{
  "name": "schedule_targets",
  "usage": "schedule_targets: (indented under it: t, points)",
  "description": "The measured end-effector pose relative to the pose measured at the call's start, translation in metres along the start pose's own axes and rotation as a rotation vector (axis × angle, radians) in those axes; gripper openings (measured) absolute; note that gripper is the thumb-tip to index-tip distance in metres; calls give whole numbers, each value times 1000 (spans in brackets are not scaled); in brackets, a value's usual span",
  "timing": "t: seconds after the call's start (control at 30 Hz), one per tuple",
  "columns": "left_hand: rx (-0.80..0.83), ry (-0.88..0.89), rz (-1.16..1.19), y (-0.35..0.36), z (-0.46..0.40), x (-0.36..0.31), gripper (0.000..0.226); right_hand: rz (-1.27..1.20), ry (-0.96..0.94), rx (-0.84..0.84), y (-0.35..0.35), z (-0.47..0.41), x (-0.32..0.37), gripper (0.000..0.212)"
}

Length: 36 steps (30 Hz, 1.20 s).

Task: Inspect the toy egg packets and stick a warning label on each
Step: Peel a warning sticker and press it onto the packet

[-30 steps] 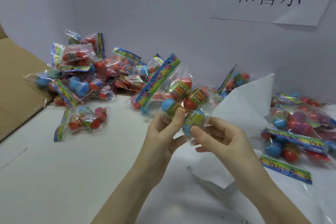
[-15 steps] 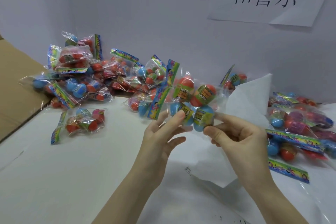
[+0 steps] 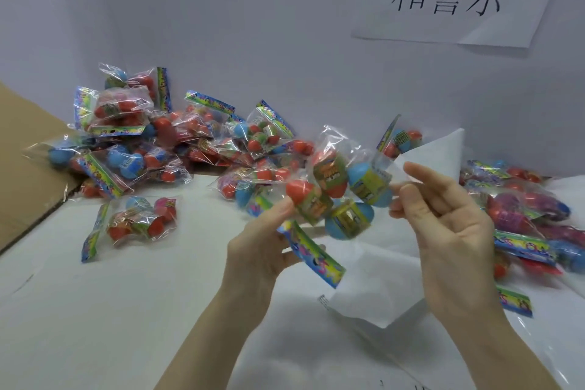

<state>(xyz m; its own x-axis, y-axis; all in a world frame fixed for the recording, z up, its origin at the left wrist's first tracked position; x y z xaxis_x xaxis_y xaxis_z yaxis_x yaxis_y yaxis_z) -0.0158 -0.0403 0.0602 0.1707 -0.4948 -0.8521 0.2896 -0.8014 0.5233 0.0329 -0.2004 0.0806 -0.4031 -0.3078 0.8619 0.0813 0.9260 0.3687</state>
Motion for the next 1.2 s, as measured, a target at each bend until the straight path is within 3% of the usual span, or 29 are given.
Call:
schedule_targets:
  t: [0.1, 0.2, 0.33, 0.43, 0.53, 0.8, 1.03, 1.2]
  points:
    - [166, 50, -127, 4, 6, -2, 34, -23, -8, -5, -2, -3, 0, 21]
    - [221, 83, -157, 0, 6, -1, 52, -10, -34, -15, -3, -4, 0, 18]
    - [378, 23, -169, -3, 5, -6, 37, 5, -63, -18, -3, -6, 3, 17]
    - [236, -34, -342, 3, 2, 5, 34, 48, -60, 2, -2, -3, 2, 20]
    - [114, 54, -384, 11, 2, 18, 23, 87, -35, 12, 1, 2, -1, 13]
    - [-105, 291, -409, 16, 5, 30, 57, 263, -130, -16, 7, 14, -4, 17]
    - [-193, 615, -647, 20, 11, 24, 29, 305, -178, 5, 8, 20, -3, 10]
    - [-220, 491, -410, 19, 10, 23, 40, 312, -118, 136, 8, 16, -3, 3]
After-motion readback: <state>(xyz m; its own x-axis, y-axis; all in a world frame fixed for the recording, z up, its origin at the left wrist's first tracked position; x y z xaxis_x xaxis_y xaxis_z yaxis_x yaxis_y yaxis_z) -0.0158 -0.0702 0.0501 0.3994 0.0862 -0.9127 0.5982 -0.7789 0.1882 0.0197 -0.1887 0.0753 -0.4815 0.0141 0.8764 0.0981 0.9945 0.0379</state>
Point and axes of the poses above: each hand's wrist, its own z-axis away from the middle knuckle, its own y-axis out of the palm, x = y × z, the point moved 1 cm from there along -z, towards the middle knuckle, and after that the axes turned 13 degrees about -x, right-handed, at the moved point
